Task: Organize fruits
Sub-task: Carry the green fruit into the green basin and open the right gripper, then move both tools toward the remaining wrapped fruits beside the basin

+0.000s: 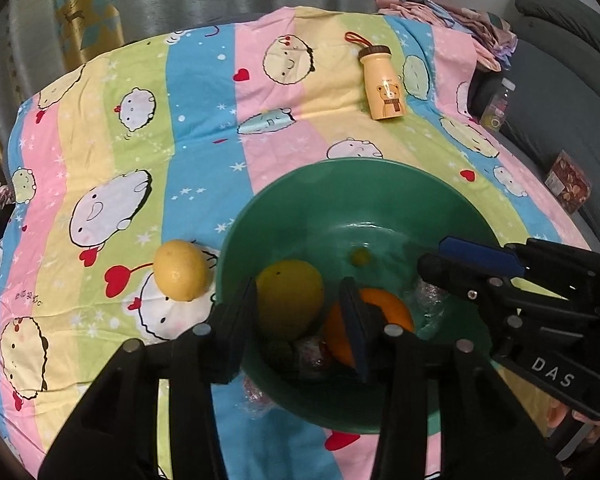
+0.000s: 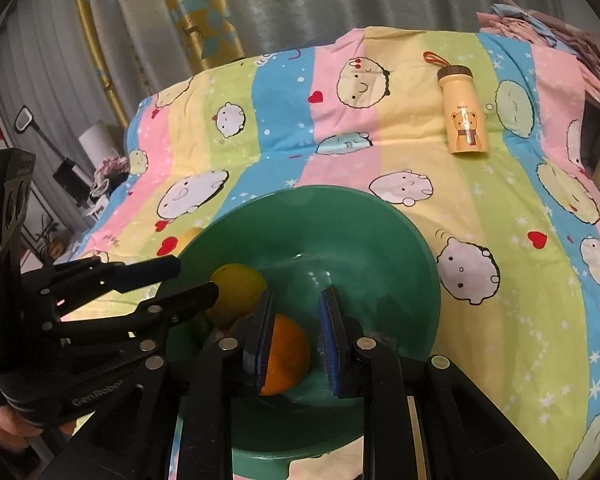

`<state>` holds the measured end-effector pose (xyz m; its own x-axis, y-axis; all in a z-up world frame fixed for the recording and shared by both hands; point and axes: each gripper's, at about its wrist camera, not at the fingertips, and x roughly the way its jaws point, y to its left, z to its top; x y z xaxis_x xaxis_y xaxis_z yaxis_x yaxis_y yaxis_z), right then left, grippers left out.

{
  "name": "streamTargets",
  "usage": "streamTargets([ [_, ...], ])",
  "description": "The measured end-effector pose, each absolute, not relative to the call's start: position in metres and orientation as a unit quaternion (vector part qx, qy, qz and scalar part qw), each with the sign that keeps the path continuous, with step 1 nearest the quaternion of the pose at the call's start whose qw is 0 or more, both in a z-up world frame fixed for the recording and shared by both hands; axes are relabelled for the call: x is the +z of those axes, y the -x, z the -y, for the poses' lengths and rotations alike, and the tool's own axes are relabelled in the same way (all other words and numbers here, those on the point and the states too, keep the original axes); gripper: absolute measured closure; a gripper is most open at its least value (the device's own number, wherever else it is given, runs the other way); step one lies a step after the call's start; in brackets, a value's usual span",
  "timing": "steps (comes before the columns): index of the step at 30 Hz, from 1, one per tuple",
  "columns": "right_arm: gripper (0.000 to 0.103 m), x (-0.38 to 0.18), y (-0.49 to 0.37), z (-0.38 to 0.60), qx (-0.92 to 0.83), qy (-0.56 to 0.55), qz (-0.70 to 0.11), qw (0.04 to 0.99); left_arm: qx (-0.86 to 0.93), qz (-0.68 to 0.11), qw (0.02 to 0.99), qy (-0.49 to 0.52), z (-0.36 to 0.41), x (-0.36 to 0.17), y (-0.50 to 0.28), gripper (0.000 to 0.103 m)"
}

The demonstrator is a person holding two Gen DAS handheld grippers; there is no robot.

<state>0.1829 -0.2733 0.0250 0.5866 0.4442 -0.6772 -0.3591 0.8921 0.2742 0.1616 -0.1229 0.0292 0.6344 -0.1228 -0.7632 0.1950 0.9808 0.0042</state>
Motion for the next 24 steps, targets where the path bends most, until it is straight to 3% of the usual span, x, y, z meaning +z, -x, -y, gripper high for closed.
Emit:
streamTargets([
  [3,0.080,0.026,-0.183,0.274,0.229,-0.057,-0.393,0.889,-0.083,-0.416,0.905,-0.041,0.119,0.030,-0.159,0.058],
  [7,0.080,0.028,-0.182,0.275,0.225,-0.057,-0.391,0.891,-0.070,-0.411,0.908,-0.035,0.113,0.033,-0.156,0.037],
  [12,0.055,0.033,-0.176,0.279,0.215,-0.066,-0.380,0.897,-0.045,-0.402,0.914,-0.037,0.109,0.037,-0.149,0.018],
  [14,0.049,0.036,-0.174,0.282,0.211,-0.070,-0.375,0.900,-0.040,-0.396,0.917,-0.038,0.108,0.039,-0.145,0.014],
  [16,0.044,0.040,-0.172,0.285,0.206,-0.073,-0.369,0.903,-0.032,-0.388,0.920,-0.040,0.107,0.043,-0.141,0.002],
  [24,0.031,0.050,-0.162,0.294,0.202,-0.086,-0.350,0.911,-0.019,-0.366,0.929,-0.050,0.100,0.052,-0.126,0.000],
])
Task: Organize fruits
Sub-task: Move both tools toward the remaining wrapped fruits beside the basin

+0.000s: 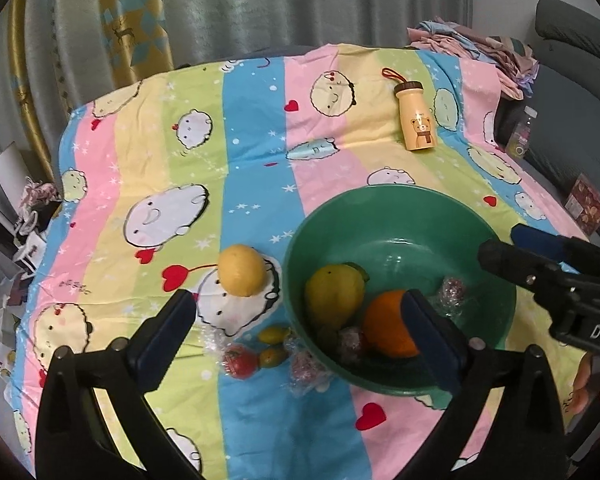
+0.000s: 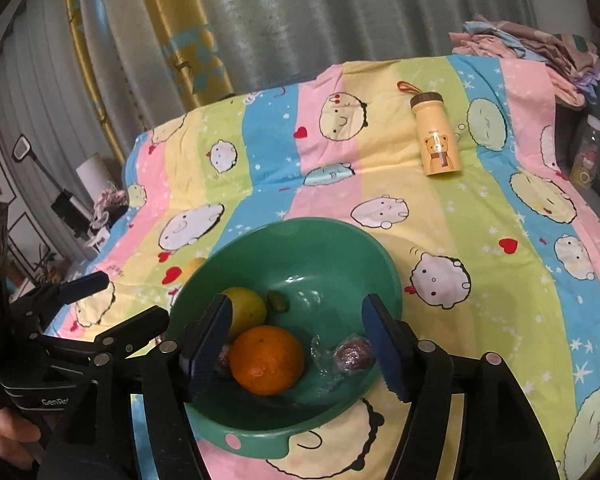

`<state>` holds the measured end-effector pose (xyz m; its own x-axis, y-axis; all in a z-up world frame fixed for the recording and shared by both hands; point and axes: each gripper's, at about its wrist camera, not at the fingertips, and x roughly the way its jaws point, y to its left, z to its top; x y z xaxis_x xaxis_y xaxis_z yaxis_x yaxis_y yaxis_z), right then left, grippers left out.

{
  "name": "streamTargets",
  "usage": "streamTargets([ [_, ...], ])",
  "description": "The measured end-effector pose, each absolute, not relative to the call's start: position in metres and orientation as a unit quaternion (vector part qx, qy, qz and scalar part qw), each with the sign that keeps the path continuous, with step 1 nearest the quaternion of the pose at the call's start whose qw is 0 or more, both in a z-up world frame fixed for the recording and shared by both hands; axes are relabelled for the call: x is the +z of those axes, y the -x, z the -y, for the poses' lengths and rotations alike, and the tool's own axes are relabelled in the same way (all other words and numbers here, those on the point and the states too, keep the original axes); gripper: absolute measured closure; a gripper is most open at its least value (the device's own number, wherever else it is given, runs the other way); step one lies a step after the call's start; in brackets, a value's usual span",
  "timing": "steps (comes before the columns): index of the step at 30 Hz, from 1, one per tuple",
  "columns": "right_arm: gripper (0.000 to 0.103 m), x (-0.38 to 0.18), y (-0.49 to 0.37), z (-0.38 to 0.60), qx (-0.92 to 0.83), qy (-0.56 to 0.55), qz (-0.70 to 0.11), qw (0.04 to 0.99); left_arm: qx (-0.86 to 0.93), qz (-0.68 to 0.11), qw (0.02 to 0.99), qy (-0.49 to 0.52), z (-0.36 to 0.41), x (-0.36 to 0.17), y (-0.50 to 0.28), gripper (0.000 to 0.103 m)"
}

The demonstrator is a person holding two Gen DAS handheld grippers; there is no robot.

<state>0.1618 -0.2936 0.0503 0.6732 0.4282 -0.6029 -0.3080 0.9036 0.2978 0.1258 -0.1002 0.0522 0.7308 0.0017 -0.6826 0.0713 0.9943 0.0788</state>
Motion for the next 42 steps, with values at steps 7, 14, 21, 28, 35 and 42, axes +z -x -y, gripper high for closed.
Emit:
streamTargets([
  [7,0.030,0.053,-0.156,0.291,0.213,-0.095,-0.346,0.909,-0.014,-0.352,0.935,-0.045,0.086,0.056,-0.110,0.000],
  [14,0.022,0.063,-0.139,0.280,0.242,-0.091,-0.317,0.913,-0.006,-0.343,0.939,0.033,0.035,0.059,-0.093,0.000],
  [21,0.022,0.068,-0.127,0.268,0.266,-0.086,-0.297,0.913,0.028,-0.358,0.927,0.110,-0.017,0.038,-0.075,0.000],
  [28,0.022,0.064,-0.108,0.259,0.302,-0.084,-0.290,0.904,0.014,-0.381,0.916,0.128,-0.031,0.009,-0.063,0.000],
  [35,0.022,0.058,-0.077,0.241,0.363,-0.071,-0.270,0.889,-0.019,-0.375,0.918,0.126,-0.035,-0.006,-0.059,0.001],
  [42,0.022,0.026,-0.061,0.196,0.410,-0.032,-0.318,0.854,-0.043,-0.356,0.929,0.087,-0.029,-0.010,-0.063,0.001],
])
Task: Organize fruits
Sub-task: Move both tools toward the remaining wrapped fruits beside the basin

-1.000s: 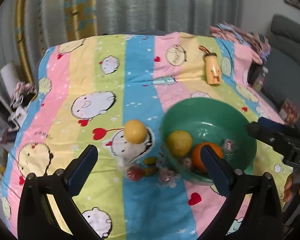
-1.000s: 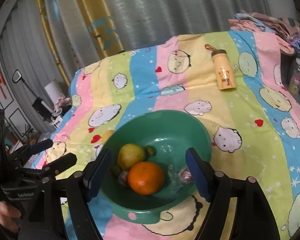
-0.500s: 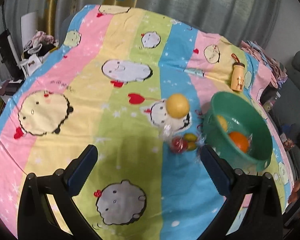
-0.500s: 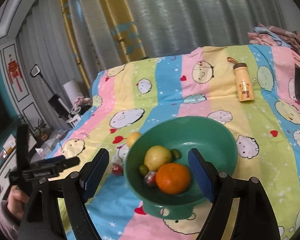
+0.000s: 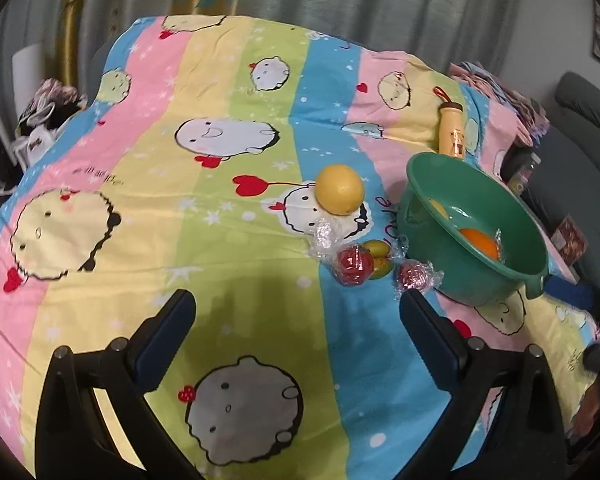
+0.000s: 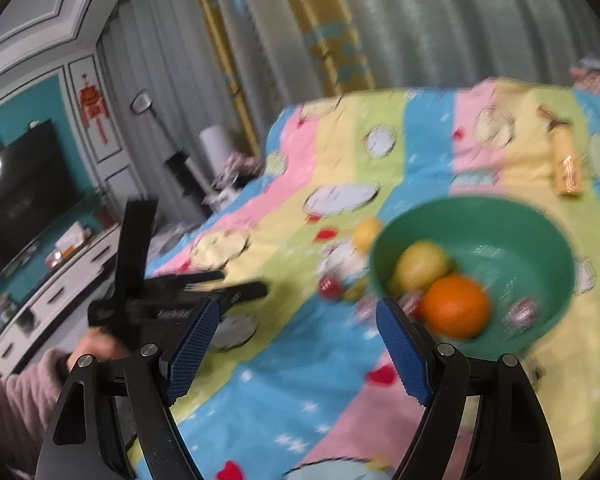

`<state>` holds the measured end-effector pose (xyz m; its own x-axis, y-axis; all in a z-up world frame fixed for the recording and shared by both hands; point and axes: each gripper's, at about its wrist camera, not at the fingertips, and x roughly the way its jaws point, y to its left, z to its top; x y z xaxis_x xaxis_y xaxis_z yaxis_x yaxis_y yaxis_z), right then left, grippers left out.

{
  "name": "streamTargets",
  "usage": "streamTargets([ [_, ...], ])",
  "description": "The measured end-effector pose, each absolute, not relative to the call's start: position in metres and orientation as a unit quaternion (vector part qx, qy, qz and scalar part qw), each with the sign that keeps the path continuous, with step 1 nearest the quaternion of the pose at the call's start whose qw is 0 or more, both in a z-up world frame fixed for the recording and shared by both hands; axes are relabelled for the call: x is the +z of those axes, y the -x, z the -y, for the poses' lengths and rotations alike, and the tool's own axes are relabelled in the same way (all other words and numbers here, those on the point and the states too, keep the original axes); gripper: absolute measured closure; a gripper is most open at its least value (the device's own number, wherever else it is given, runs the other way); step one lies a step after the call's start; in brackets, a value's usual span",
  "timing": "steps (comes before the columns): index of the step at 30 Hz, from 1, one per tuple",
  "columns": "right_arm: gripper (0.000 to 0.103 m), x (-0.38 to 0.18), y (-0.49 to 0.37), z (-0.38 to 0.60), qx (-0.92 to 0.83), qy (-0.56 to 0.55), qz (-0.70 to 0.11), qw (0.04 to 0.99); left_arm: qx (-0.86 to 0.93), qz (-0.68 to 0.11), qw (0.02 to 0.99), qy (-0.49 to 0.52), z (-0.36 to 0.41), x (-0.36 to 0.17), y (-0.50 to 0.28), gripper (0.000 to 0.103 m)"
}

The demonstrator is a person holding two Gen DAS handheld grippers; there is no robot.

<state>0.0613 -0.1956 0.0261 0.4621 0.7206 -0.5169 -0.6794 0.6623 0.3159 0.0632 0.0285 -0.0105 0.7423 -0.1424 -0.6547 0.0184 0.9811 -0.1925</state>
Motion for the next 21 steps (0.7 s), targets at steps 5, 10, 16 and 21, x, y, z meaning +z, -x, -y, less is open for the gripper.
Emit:
streamTargets([
  [5,0.022,0.009,-0.060,0.179,0.405,0.005,-0.337,0.850,-0.068,-0.353,0.930,0.068,-0.019,-0.012,-0.073,0.009],
  [10,0.022,0.007,-0.064,0.190,0.400,-0.010,-0.345,0.849,-0.110,-0.359,0.926,0.041,-0.001,-0.017,-0.095,0.029],
  [16,0.022,0.005,-0.070,0.196,0.399,-0.031,-0.355,0.845,-0.157,-0.382,0.910,0.011,0.012,-0.033,-0.120,0.052],
  [21,0.022,0.000,-0.074,0.196,0.395,-0.035,-0.367,0.841,-0.162,-0.394,0.904,0.041,0.004,-0.040,-0.135,0.053],
])
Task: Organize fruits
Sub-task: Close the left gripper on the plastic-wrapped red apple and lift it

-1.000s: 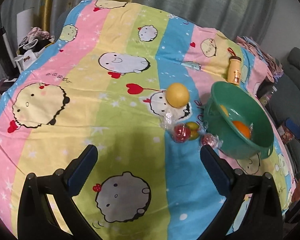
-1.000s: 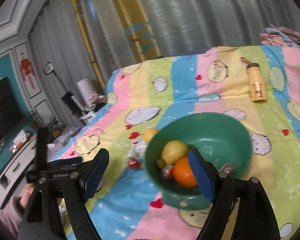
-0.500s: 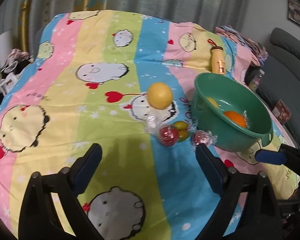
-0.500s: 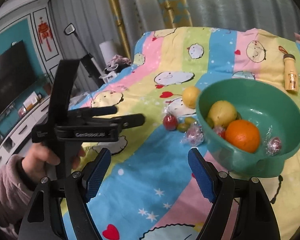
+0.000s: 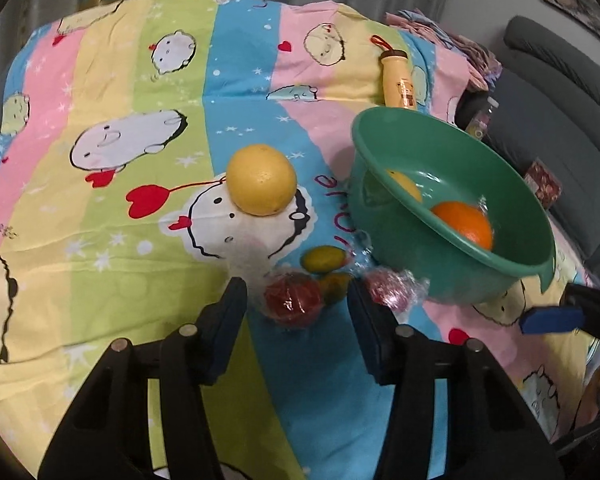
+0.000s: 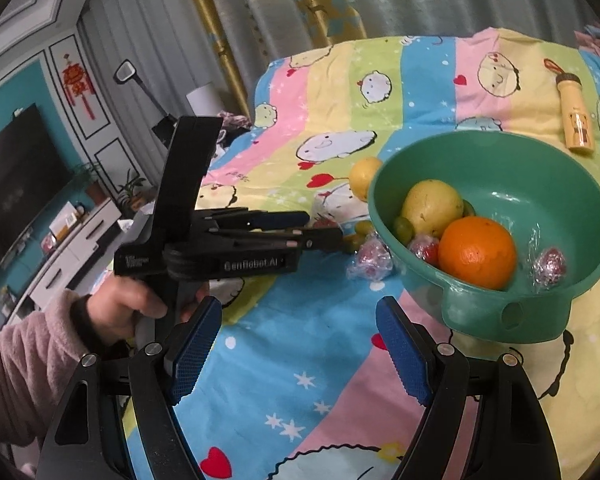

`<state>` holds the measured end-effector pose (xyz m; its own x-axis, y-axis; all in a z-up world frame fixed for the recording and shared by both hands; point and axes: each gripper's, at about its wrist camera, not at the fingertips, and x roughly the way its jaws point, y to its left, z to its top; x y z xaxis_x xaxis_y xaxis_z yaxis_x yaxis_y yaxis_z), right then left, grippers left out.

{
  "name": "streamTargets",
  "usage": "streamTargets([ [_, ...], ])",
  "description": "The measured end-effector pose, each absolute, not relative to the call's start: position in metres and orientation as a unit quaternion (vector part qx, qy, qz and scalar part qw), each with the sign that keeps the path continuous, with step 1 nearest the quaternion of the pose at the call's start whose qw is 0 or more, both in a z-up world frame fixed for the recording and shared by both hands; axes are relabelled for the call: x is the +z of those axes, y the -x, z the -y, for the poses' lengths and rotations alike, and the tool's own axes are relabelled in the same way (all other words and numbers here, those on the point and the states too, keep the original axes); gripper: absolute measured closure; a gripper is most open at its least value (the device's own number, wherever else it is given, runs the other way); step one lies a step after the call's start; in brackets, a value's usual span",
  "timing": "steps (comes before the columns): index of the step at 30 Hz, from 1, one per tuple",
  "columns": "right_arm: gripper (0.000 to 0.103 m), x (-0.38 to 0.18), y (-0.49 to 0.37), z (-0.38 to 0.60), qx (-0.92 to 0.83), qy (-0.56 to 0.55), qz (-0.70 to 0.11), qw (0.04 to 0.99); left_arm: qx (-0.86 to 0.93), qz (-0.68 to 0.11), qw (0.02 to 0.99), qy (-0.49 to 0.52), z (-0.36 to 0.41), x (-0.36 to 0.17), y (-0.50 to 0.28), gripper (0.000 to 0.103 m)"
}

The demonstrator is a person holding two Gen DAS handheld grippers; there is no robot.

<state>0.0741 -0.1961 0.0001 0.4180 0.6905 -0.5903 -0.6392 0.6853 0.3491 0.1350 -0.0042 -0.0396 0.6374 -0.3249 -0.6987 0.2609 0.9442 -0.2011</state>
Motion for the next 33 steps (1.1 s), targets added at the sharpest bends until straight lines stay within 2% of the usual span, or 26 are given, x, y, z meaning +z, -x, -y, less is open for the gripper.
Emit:
streamTargets([
  [3,0.022,-0.001,-0.074,0.197,0.395,-0.036,-0.370,0.840,-0.157,-0.409,0.897,0.064,-0.001,-0.047,-0.142,0.063],
  [5,0.022,-0.001,-0.074,0.196,0.396,-0.037,-0.372,0.839,-0.160,-0.414,0.892,0.085,-0.005,-0.050,-0.143,0.063],
  [9,0.022,-0.003,-0.075,0.195,0.396,-0.040,-0.377,0.837,-0.154,-0.406,0.892,0.129,-0.013,-0.048,-0.141,0.069],
  [14,0.022,-0.008,-0.081,0.195,0.394,-0.053,-0.387,0.832,-0.147,-0.396,0.896,0.137,-0.016,-0.040,-0.130,0.070],
  [22,0.022,-0.013,-0.089,0.190,0.367,-0.071,-0.397,0.838,-0.149,-0.361,0.910,0.138,-0.024,0.001,-0.076,0.070],
  [33,0.041,-0.035,-0.123,0.160,0.264,-0.075,-0.444,0.853,-0.152,-0.302,0.927,0.164,-0.035,0.032,-0.024,0.070],
])
